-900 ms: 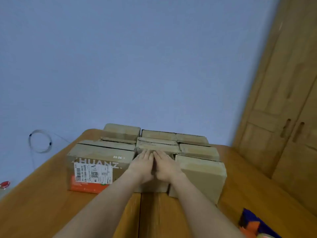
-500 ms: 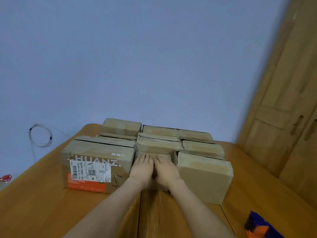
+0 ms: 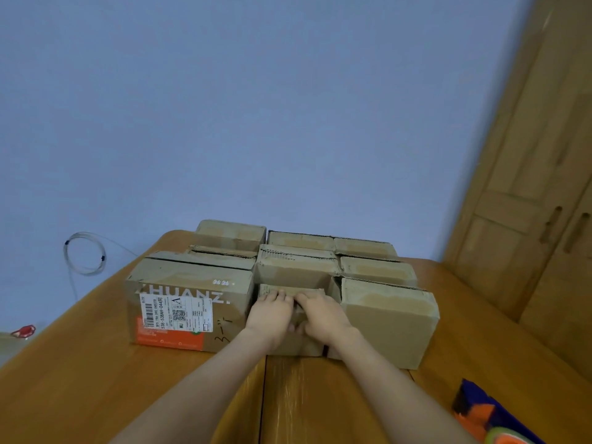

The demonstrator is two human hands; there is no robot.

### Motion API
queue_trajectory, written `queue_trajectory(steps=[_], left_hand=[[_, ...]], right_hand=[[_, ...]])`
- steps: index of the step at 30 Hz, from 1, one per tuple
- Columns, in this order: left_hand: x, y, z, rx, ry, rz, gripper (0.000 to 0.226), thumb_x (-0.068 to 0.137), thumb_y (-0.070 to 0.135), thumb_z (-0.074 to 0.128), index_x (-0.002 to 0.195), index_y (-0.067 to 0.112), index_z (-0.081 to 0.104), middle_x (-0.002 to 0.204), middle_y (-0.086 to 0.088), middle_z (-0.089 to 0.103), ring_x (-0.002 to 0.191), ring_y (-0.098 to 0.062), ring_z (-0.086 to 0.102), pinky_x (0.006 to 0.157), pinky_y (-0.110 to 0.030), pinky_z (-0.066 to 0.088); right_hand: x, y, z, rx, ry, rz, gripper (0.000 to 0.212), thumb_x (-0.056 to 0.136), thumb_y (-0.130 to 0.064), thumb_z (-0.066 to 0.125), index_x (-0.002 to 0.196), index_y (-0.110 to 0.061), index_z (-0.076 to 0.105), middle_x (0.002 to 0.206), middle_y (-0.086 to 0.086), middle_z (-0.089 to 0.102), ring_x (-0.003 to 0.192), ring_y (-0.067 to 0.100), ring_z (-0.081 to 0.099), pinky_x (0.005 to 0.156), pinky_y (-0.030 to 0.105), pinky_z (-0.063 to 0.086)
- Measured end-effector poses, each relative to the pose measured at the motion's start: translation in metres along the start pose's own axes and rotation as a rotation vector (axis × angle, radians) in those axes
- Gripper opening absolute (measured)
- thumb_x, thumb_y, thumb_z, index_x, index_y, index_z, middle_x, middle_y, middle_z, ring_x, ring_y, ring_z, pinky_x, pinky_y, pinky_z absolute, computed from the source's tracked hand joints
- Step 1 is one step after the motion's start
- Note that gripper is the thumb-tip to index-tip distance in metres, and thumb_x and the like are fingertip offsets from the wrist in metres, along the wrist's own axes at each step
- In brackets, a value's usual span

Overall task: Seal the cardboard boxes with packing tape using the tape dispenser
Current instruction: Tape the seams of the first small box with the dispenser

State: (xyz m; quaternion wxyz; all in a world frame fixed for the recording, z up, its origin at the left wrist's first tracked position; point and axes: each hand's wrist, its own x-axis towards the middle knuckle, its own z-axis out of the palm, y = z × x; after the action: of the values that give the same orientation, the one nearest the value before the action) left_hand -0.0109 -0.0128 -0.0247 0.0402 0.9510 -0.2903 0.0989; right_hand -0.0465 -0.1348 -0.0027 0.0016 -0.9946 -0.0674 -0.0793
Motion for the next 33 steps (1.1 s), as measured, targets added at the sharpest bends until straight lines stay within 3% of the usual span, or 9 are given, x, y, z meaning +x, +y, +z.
queue_trajectory(steps=[7, 19, 26, 30, 33], left_hand=[[-0.028, 0.010, -0.005, -0.003, 0.012, 0.007, 0.058, 0.097, 0.031, 0.050, 0.146, 0.007, 0.029, 0.156, -0.012, 0.027, 0.145, -0.025, 0.020, 0.119, -0.036, 0.017], [-0.100, 0.012, -0.017, -0.033, 0.039, 0.100, 0.066, 0.096, 0.045, 0.048, 0.148, 0.011, 0.026, 0.158, -0.009, 0.023, 0.147, -0.024, 0.016, 0.121, -0.035, 0.009], [-0.146, 0.007, -0.023, -0.110, 0.117, 0.175, 0.065, 0.086, 0.052, 0.060, 0.139, 0.019, 0.041, 0.151, -0.001, 0.038, 0.143, -0.022, 0.027, 0.117, -0.036, 0.016], [-0.146, 0.006, -0.020, -0.064, 0.080, 0.195, 0.079, 0.090, 0.057, 0.049, 0.153, 0.024, 0.014, 0.159, 0.001, 0.020, 0.147, -0.020, 0.014, 0.119, -0.036, 0.008], [-0.140, 0.007, -0.016, -0.045, 0.044, 0.199, 0.083, 0.086, 0.064, 0.036, 0.154, 0.031, 0.003, 0.162, 0.004, 0.010, 0.149, -0.020, 0.006, 0.119, -0.037, 0.002]], right_hand=[[-0.023, -0.005, -0.003, 0.025, 0.001, -0.029, 0.047, 0.079, -0.026, 0.068, 0.122, -0.012, 0.053, 0.129, 0.006, 0.052, 0.123, 0.024, 0.044, 0.102, 0.035, 0.035], [-0.085, -0.029, -0.005, 0.129, 0.026, -0.083, 0.063, 0.080, -0.030, 0.071, 0.135, -0.015, 0.044, 0.146, 0.001, 0.042, 0.140, 0.018, 0.027, 0.116, 0.033, 0.013], [-0.134, -0.046, 0.004, 0.143, 0.144, -0.131, 0.064, 0.085, -0.040, 0.066, 0.138, -0.018, 0.040, 0.145, -0.002, 0.041, 0.137, 0.016, 0.031, 0.116, 0.031, 0.021], [-0.143, -0.047, 0.016, 0.096, 0.180, -0.129, 0.073, 0.091, -0.047, 0.054, 0.151, -0.021, 0.023, 0.157, -0.004, 0.024, 0.145, 0.013, 0.016, 0.120, 0.031, 0.002], [-0.144, -0.049, 0.020, 0.087, 0.224, -0.082, 0.070, 0.091, -0.044, 0.053, 0.151, -0.019, 0.025, 0.157, -0.004, 0.024, 0.145, 0.013, 0.015, 0.114, 0.025, -0.006]])
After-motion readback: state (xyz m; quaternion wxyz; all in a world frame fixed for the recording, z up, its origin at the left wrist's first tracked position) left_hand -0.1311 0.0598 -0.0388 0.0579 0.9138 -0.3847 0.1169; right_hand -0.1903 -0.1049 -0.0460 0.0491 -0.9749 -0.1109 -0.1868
